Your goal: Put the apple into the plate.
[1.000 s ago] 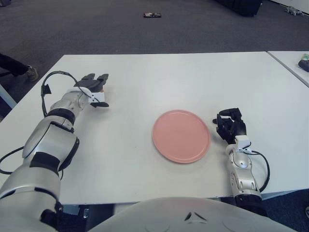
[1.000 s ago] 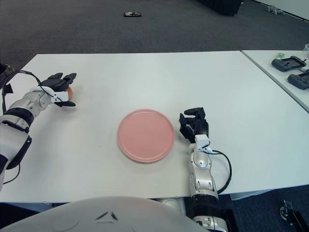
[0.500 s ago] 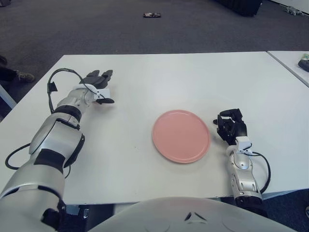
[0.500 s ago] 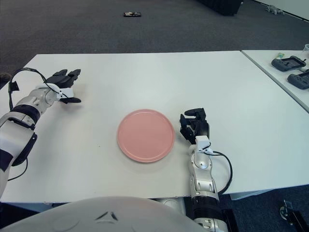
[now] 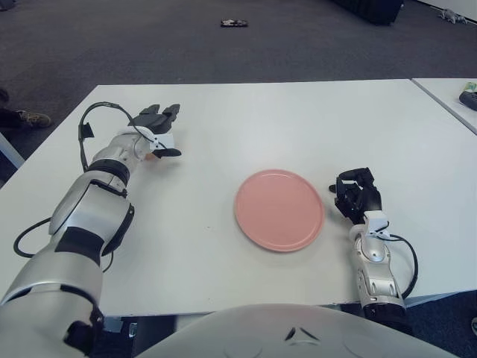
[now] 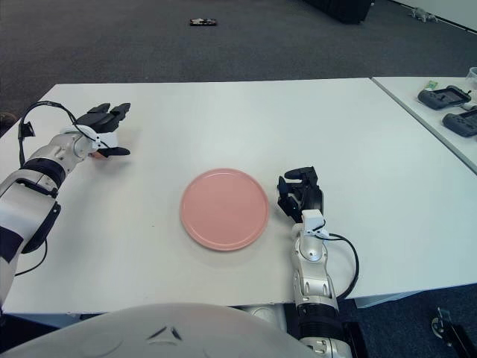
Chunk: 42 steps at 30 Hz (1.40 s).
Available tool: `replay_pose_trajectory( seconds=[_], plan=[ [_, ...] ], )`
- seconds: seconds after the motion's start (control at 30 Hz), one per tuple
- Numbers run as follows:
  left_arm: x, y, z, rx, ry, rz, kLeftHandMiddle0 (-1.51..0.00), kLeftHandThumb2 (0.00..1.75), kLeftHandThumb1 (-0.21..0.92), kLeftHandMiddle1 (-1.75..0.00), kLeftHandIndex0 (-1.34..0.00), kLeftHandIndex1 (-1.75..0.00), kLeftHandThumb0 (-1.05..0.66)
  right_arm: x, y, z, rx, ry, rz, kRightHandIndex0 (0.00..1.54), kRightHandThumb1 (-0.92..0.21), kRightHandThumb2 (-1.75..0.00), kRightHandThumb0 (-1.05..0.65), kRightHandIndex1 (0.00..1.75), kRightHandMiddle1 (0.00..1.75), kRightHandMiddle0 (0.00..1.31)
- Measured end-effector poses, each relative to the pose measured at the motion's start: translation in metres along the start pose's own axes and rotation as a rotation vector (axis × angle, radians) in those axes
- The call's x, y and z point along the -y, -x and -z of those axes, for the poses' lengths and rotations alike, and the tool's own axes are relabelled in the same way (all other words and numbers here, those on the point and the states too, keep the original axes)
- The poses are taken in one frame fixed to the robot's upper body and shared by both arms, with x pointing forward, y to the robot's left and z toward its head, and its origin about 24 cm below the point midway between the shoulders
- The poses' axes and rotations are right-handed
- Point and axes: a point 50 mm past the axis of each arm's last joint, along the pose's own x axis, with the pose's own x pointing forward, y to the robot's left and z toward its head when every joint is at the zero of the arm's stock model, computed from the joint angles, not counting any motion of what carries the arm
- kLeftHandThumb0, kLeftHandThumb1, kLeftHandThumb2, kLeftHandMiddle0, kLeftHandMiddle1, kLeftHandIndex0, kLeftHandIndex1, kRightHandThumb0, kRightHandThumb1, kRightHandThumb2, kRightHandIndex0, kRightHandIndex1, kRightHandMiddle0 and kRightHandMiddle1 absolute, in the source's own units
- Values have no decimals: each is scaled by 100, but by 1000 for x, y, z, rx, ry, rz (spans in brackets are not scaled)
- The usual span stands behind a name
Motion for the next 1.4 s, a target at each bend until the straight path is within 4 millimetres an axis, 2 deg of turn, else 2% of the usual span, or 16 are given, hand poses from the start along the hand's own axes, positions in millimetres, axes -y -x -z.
replay_pose_trajectory(
  seconds=[0.37,0.47,0.9,1.4],
  plan=[
    [0,0,4,-28,-6,4,-4,64,55,-11,0,0,-105,3,0,1,-4,-1,9,51,-85,-63,-35,122,175,23],
    [0,1,5,-36,-12,6,-1,61,57,-18,0,0,-105,3,0,1,-4,-1,11,50,-86,-61,-35,121,175,22],
    [-3,6,22,-109,-65,15,0,59,61,-23,0,0,-105,5,-1,0,3,0,8,50,-89,-58,-35,121,175,21],
    [-5,10,35,-175,-78,40,0,63,54,-18,0,0,-102,5,-1,0,4,2,5,50,-90,-55,-34,121,175,20]
  ],
)
